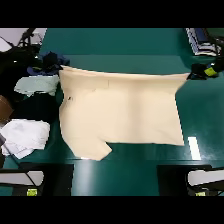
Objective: Fold the shirts.
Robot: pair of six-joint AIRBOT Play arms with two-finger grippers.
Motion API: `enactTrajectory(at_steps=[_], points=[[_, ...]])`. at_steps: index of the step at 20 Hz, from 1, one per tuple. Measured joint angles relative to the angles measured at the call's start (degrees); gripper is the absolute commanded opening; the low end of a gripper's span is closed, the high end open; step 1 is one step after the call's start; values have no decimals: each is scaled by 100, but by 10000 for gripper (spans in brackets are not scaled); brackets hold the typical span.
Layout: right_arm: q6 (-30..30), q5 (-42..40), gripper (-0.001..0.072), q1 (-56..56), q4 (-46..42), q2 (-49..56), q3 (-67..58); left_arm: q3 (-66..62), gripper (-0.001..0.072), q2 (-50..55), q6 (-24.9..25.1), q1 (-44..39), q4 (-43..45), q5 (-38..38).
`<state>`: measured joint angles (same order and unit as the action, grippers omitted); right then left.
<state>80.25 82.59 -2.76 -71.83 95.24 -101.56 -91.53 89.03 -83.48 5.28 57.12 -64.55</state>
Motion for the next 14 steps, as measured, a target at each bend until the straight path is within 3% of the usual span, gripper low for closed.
enactTrajectory(at_steps=[3, 6, 12, 13, 14], points=[[39, -109, 12, 96, -2, 570, -765, -411, 26, 468, 173, 0, -111, 289], [59, -129, 12, 133, -42, 708, -1014, -564, 26, 651, 293, -2, 20, 59], [68, -505, 14, 155, -278, 9, 710, 404, 29, 614, 273, -317, 898, -251], [70, -651, 50, 155, -278, -125, 1067, 597, 145, 599, 254, -354, 953, -227], [72, -726, 275, 155, -293, -221, 1366, 769, 457, 595, 210, -378, 1012, -208]])
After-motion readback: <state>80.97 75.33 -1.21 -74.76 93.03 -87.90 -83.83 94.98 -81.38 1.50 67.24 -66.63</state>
